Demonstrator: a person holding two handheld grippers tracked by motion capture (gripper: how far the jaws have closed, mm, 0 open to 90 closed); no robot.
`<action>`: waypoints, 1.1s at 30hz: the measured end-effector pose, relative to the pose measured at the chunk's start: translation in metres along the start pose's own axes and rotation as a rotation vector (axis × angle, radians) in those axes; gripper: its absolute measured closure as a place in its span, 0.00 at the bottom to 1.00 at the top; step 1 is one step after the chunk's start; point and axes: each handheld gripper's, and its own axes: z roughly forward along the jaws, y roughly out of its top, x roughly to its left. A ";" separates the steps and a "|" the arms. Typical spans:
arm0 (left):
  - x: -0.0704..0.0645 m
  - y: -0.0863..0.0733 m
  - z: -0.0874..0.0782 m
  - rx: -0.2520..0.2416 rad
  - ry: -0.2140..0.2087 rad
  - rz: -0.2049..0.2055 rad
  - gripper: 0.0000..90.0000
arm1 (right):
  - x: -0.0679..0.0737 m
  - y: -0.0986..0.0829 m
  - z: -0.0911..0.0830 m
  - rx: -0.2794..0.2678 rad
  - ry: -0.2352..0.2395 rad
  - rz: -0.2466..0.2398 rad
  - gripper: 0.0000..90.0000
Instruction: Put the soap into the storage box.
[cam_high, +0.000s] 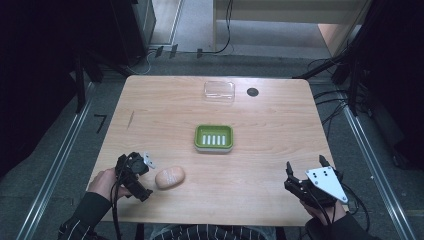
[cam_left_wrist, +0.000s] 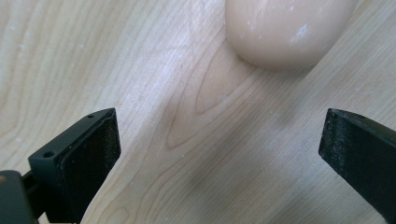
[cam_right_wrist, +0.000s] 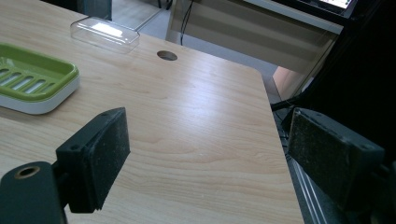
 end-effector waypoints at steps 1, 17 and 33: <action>-0.001 0.001 -0.002 -0.004 0.001 0.005 0.00 | 0.000 0.000 0.000 0.003 -0.002 0.007 0.15; -0.012 0.024 -0.006 -0.033 -0.047 0.063 0.00 | 0.001 0.000 0.000 0.005 -0.001 -0.005 0.15; -0.013 0.046 -0.002 -0.037 -0.078 0.099 0.00 | 0.001 0.000 0.001 0.007 0.000 -0.009 0.15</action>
